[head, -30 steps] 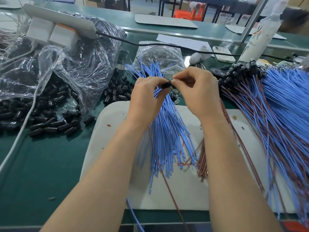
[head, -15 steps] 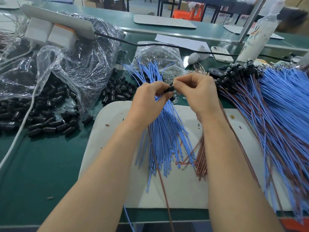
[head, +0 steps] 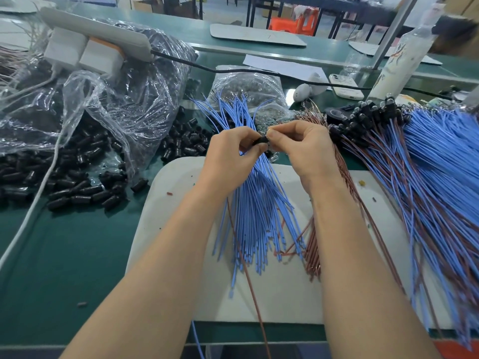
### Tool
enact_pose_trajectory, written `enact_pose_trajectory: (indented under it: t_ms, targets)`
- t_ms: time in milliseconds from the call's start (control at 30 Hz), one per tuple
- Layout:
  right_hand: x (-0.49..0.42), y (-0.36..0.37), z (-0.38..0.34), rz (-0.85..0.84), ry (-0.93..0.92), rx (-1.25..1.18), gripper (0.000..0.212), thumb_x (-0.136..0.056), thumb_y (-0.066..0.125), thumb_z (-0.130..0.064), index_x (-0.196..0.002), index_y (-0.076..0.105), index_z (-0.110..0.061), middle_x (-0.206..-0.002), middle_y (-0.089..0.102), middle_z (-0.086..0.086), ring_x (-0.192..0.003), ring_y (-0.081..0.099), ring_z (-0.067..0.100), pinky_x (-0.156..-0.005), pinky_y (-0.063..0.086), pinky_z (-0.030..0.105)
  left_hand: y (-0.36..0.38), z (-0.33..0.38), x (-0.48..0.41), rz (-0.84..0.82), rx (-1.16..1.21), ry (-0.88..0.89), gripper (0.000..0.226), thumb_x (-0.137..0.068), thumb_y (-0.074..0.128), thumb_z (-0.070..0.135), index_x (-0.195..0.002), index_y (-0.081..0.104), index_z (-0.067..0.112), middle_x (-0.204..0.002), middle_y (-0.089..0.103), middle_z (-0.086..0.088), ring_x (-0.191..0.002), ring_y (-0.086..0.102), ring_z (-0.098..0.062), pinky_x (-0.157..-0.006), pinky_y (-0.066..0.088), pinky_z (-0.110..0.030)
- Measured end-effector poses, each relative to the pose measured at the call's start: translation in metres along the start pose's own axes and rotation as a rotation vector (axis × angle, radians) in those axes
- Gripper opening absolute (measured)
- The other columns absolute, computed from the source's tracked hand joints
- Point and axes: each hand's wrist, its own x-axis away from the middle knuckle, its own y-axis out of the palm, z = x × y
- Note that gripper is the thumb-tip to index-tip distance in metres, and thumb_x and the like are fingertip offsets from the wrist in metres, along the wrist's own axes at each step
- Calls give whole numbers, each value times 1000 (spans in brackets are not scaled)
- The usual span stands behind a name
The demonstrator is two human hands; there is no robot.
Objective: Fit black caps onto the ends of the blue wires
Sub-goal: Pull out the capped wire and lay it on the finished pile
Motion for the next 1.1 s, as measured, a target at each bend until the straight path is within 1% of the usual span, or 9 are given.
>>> enact_pose_trajectory:
  t_ms: [133,333,500,633,733,833,933,1000,1100]
  targets:
    - [0,2,3,-21,40,-21,13,-84,69,-5,-77,68,-16,-71,68,2,-65,64,8,-70,55,20,0,-2,0,2,-35,14,12,-87,67,17,-93,72,9,-82,71,-5,-80,64,-17,-72,47,-18]
    - [-1,5,5,-74,130,-249,8,-88,64,-6,-84,68,-11,-76,69,3,-71,67,11,-76,56,23,1,0,-1,18,-25,3,9,-87,66,18,-92,70,11,-80,69,2,-75,60,-6,-65,38,-1]
    - [-3,-1,6,-108,163,-251,11,-91,61,-8,-81,67,-7,-67,68,0,-63,65,9,-69,53,21,1,2,0,-34,-8,-4,11,-85,67,19,-92,71,10,-79,70,2,-72,58,-3,-63,37,-1]
    - [-3,-2,6,-104,90,-122,19,-94,58,-14,-76,65,-12,-58,65,-9,-56,59,1,-62,49,17,-2,1,-2,-88,65,-50,10,-84,68,21,-89,70,13,-77,71,1,-65,56,-1,-58,36,-4]
    - [-2,-1,4,-141,65,30,20,-95,58,-22,-78,63,-13,-62,62,-3,-51,53,0,-56,46,16,-3,-2,-3,-86,56,-59,13,-85,68,23,-91,70,12,-77,71,1,-67,57,-4,-58,37,-6]
    - [-2,-4,5,-180,54,28,19,-94,60,-23,-80,62,-10,-55,55,-7,-45,46,0,-48,38,11,-4,-2,-4,-87,48,-69,13,-86,67,22,-92,70,10,-78,71,1,-70,60,-7,-60,39,-6]
    - [-2,-3,5,-212,72,18,15,-93,61,-20,-82,62,-10,-49,56,-11,-45,46,0,-47,37,10,-5,-2,-3,-117,90,-77,14,-88,66,21,-93,71,9,-76,70,4,-67,61,0,-60,40,-5]
    - [-3,-3,6,-224,112,-72,15,-93,61,-16,-78,59,-10,-48,55,-10,-44,45,1,-46,37,11,-4,1,-2,-136,105,-74,14,-87,67,21,-93,71,9,-74,70,6,-65,60,4,-60,38,-4]
    - [-5,-7,5,-250,240,-369,24,-94,57,-11,-70,52,-11,-45,50,-8,-40,41,1,-43,35,11,-5,4,-3,-153,167,-92,12,-87,67,20,-92,70,9,-72,69,8,-67,61,4,-65,43,-8]
